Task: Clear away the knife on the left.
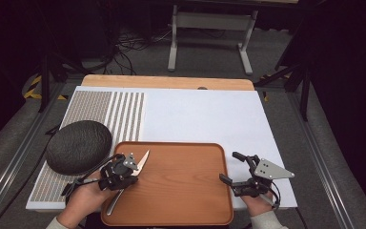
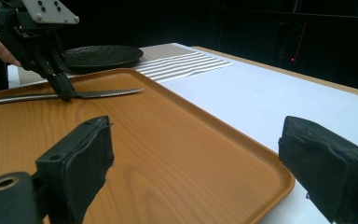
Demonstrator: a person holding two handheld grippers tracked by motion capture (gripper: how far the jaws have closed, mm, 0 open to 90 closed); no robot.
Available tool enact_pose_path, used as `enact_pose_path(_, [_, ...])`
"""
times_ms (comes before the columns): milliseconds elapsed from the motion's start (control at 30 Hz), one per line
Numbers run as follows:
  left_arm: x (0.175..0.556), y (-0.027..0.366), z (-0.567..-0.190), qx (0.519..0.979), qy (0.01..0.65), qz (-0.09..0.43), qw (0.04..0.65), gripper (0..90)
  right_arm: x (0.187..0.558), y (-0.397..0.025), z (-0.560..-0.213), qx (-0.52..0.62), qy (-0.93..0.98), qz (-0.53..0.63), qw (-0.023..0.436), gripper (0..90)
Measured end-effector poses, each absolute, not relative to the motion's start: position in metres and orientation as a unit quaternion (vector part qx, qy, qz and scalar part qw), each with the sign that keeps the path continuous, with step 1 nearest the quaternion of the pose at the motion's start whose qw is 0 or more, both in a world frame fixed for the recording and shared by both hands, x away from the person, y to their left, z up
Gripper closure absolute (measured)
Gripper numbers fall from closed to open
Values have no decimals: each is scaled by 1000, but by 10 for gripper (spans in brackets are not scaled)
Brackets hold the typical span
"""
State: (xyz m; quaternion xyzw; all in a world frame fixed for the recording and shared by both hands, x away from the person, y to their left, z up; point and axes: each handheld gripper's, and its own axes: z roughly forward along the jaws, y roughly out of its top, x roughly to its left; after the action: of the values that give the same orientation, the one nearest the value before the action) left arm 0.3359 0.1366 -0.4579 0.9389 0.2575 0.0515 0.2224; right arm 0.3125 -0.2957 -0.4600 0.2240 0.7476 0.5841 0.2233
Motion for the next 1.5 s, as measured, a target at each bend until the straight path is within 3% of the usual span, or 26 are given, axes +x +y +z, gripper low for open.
enact_pose_path(1500, [343, 168, -458, 925, 310, 35, 215, 898, 312, -297, -459, 223, 746, 584, 228, 102])
